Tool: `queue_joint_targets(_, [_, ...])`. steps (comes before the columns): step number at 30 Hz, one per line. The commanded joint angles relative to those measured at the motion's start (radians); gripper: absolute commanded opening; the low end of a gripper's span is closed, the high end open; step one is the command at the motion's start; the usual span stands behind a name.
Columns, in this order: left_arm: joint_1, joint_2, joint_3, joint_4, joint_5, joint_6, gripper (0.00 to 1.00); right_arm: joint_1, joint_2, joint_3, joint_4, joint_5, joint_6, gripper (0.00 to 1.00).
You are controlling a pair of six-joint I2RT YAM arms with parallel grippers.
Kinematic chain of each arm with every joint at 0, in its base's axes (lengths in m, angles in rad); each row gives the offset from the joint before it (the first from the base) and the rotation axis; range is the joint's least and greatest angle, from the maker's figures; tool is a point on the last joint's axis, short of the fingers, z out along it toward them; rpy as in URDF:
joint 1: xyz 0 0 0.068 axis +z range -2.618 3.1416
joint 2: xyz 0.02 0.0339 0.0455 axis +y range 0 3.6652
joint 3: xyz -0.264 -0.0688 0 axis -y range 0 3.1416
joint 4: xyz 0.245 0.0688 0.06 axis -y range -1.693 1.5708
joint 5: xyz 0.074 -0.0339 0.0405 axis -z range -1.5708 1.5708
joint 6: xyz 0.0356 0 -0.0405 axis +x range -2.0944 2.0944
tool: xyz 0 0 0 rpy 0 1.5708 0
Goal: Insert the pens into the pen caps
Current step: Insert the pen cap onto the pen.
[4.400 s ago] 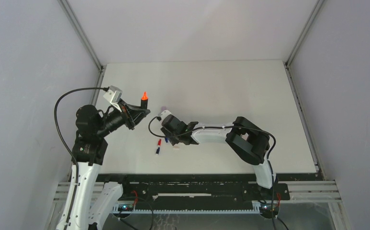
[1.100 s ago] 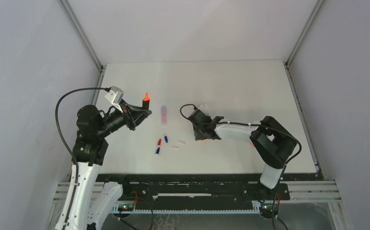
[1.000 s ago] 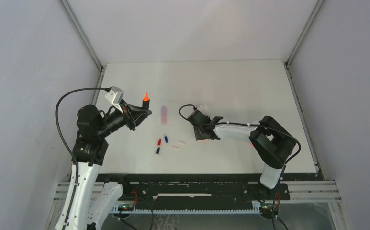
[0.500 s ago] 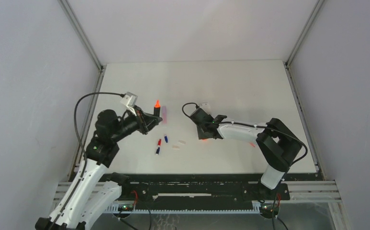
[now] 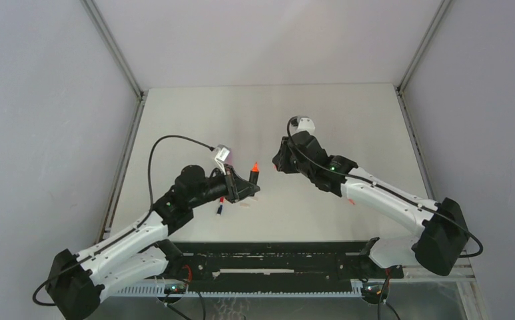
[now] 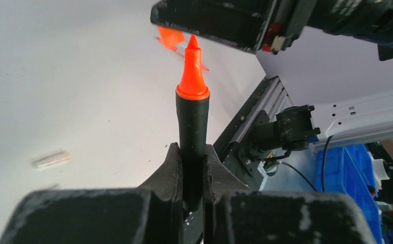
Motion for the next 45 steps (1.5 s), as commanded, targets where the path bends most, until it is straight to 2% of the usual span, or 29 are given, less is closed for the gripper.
queue_joint_targets(1, [-0.055, 0.051, 0.022, 0.134, -0.024, -0.058, 0.00, 0.022, -0.062, 0.034, 0.107, 0.018, 0.074, 0.00])
queue_joint_targets(19, [-0.085, 0.140, 0.054, 0.166, 0.005, -0.087, 0.00, 0.080, -0.073, 0.035, 0.212, -0.009, 0.130, 0.00])
queue_joint_targets(45, [-0.085, 0.086, 0.036, 0.157, -0.070, -0.101, 0.00, 0.113, -0.081, 0.034, 0.182, -0.023, 0.120, 0.00])
